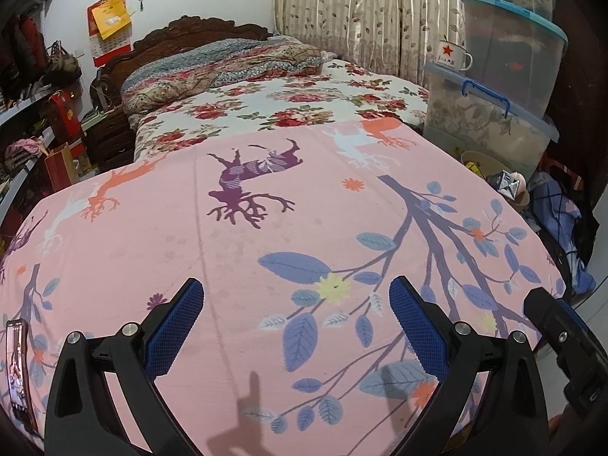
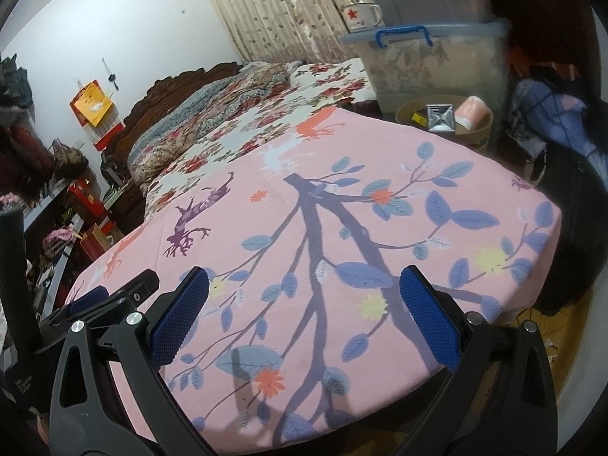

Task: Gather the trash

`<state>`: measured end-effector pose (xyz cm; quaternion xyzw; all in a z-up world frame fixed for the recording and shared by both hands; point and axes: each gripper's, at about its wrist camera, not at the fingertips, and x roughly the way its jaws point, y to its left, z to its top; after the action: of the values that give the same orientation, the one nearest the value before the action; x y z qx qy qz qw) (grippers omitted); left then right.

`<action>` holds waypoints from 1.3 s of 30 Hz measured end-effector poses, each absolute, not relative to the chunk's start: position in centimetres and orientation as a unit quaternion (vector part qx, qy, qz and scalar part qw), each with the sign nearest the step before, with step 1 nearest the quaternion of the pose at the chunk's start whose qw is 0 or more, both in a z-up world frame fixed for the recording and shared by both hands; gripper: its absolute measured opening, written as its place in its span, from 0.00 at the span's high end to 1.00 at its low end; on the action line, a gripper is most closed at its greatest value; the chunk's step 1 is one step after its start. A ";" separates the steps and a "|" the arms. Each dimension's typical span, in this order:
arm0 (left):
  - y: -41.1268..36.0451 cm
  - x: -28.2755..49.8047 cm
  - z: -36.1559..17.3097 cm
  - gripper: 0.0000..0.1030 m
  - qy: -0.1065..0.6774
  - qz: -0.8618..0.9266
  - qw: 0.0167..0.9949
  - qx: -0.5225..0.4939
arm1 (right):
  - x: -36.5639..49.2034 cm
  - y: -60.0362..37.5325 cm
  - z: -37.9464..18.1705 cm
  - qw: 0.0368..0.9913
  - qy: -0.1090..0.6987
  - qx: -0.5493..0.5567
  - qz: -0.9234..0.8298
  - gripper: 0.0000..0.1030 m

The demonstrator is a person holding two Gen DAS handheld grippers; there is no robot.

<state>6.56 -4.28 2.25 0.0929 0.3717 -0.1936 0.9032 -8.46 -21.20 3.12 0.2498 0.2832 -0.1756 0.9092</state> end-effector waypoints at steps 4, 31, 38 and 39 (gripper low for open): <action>-3.4 6.6 2.7 0.08 0.367 -0.186 0.908 0.081 | -8.3 -20.5 3.4 0.912 0.284 0.241 -0.171 0.03; -3.4 1.4 5.4 0.08 0.309 -0.155 0.931 0.120 | -10.6 -20.7 3.7 0.918 0.265 0.260 -0.139 0.03; -4.2 1.5 4.7 0.08 0.319 -0.154 0.926 0.129 | -10.8 -21.5 3.4 0.921 0.258 0.255 -0.143 0.03; -4.4 1.5 4.6 0.08 0.319 -0.154 0.926 0.131 | -10.8 -21.7 3.3 0.920 0.258 0.257 -0.144 0.03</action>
<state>1.49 -4.41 4.64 0.1312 0.3193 -0.1538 0.9258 -10.78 -21.75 3.31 0.2572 0.2582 -0.1436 0.9201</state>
